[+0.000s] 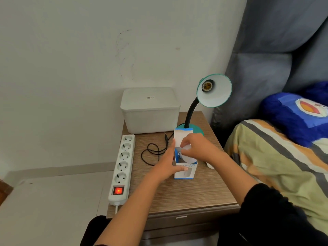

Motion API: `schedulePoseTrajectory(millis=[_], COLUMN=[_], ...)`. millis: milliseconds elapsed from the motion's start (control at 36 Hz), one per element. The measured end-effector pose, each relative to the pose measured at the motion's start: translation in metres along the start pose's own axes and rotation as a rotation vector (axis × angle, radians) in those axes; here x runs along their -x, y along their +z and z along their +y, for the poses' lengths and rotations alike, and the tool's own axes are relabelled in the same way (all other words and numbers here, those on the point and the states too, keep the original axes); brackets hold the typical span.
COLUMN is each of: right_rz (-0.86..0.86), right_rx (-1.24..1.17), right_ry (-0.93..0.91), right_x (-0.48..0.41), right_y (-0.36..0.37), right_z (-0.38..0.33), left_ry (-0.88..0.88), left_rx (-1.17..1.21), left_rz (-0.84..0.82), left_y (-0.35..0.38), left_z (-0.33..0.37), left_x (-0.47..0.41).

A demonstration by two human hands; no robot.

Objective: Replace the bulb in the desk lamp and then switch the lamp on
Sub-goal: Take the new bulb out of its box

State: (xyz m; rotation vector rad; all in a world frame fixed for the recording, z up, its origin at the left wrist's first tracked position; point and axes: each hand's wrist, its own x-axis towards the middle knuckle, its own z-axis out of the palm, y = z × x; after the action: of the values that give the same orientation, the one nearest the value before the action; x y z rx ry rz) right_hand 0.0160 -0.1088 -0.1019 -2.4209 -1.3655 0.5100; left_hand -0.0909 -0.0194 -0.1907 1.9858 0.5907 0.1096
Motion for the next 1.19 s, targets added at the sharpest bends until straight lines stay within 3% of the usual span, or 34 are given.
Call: schedulePoseTrajectory(millis=[111,444,833,1194], right_rz=[-0.065,0.053,0.208,0.228], right_rx=[0.138,-0.239,-0.515,-0.614], right_ry=[-0.05,0.084,0.214,0.274], right_x=[0.007,0.03,0.038,0.035], right_y=[0.015,0.009,0.033,0.05], right_z=[0.006,0.027,0.05,0.064], left_ry=[0.001,-0.002,0.043,0.063], left_rx=[0.013,0.02,0.067,0.081], left_rz=[-0.016,-0.014,-0.017,-0.012], left_y=[0.0,-0.001,-0.001,-0.001], left_z=[0.001,0.002,0.0,-0.009], left_x=[0.001,0.002,0.0,-0.006])
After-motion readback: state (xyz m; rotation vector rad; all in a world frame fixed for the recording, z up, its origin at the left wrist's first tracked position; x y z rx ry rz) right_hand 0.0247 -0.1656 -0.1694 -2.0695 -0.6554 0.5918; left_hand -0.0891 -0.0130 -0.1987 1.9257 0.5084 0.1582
